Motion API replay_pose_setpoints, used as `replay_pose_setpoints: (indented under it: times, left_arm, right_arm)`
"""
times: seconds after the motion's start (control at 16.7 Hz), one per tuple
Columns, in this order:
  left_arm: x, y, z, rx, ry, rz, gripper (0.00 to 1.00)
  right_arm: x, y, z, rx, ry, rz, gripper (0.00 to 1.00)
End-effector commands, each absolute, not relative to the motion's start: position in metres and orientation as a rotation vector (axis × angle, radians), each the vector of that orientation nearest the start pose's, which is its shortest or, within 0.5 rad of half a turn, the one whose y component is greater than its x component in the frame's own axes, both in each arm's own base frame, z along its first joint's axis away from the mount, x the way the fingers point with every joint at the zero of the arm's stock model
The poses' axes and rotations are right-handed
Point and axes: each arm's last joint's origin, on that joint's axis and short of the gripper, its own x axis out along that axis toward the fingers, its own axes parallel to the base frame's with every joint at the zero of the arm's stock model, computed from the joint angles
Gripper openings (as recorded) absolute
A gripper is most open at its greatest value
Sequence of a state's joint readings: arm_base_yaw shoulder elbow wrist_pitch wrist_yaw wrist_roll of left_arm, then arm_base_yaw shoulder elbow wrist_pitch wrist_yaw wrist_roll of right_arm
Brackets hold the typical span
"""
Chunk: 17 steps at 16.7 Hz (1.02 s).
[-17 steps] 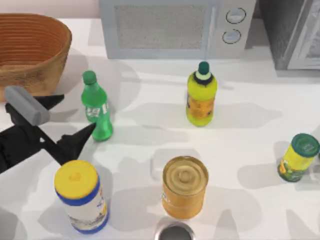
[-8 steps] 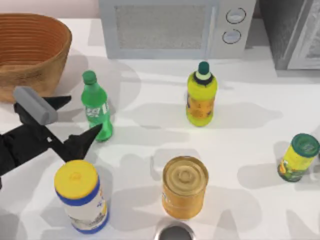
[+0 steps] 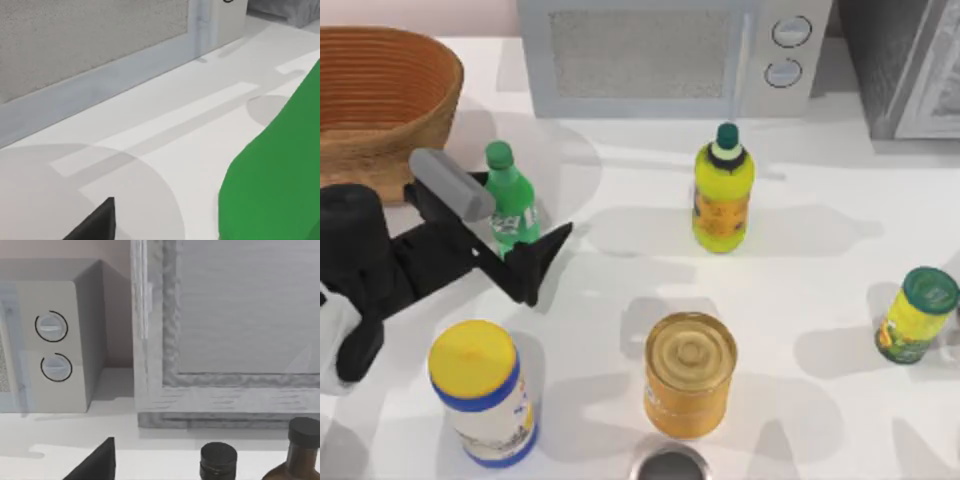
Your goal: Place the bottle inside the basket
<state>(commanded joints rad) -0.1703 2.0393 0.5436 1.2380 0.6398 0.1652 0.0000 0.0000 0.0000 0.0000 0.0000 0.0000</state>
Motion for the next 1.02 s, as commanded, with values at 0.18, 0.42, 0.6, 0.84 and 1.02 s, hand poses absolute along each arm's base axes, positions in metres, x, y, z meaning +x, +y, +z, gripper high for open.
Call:
replay_pose_setpoints:
  times: [0.18, 0.42, 0.6, 0.84, 1.02]
  left_arm:
    - [0.3051, -0.0695, 0.0713, 0.081, 0.189, -0.803, 0.85]
    - [0.3051, -0.0695, 0.0713, 0.081, 0.189, -0.803, 0.55]
    - [0.3051, -0.0695, 0.0713, 0.081, 0.189, -0.803, 0.32]
    - [0.3051, -0.0695, 0.0713, 0.081, 0.189, -0.803, 0.02]
    - [0.3051, -0.0695, 0.0713, 0.081, 0.189, -0.803, 0.00]
  right_arm:
    - [0.1057, -0.0012, 0.1600, 0.000, 0.000, 0.000, 1.00]
    - [0.1057, -0.0012, 0.1600, 0.000, 0.000, 0.000, 1.00]
    - [0.1057, -0.0012, 0.1600, 0.000, 0.000, 0.000, 1.00]
    - [0.1057, -0.0012, 0.1600, 0.000, 0.000, 0.000, 1.00]
    - [0.1057, -0.0012, 0.1600, 0.000, 0.000, 0.000, 1.00]
